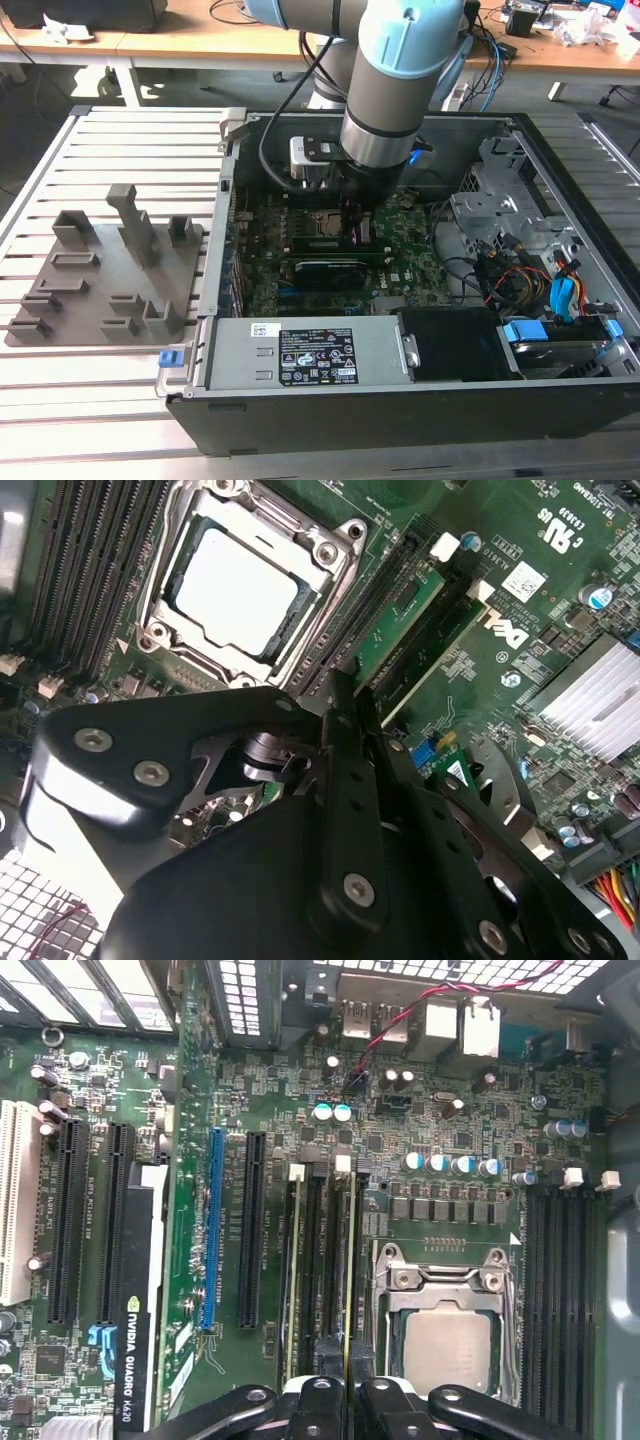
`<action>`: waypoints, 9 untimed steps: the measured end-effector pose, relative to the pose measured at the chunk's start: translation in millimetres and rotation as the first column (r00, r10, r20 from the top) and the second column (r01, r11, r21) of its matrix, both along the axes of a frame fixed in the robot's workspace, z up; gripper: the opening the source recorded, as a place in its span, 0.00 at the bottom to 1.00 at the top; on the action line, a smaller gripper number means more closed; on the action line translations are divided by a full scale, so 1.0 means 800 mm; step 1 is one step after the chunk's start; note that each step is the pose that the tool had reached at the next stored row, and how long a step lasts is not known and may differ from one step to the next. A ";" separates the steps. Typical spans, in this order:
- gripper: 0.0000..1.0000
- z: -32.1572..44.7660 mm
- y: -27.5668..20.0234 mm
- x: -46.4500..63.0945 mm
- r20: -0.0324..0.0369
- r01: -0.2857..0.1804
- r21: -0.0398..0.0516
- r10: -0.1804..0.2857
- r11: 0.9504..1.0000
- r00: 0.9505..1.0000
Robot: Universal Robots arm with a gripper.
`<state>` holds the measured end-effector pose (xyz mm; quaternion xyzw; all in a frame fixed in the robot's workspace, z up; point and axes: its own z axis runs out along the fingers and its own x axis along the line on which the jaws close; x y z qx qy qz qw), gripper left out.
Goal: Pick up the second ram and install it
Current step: 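Insert the second ram into the second slot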
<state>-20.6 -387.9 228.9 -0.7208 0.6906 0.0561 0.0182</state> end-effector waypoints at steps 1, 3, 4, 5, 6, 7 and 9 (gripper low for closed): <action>0.14 0.0001 -0.0007 0.000 0.000 0.000 0.000 0.000 1.000 1.000; 0.14 0.0003 -0.0024 0.000 0.000 0.000 0.000 0.000 1.000 1.000; 0.14 0.0003 -0.0037 0.000 0.000 0.000 0.000 0.000 1.000 1.000; 0.14 0.0003 -0.0042 0.000 0.000 0.000 0.000 0.000 1.000 1.000; 0.14 0.0003 -0.0042 0.000 0.000 0.000 0.001 0.000 1.000 1.000; 0.14 0.0002 -0.0043 0.000 0.000 0.000 0.002 0.000 1.000 1.000; 0.14 -0.0005 -0.0044 0.000 0.000 0.000 0.005 0.000 1.000 1.000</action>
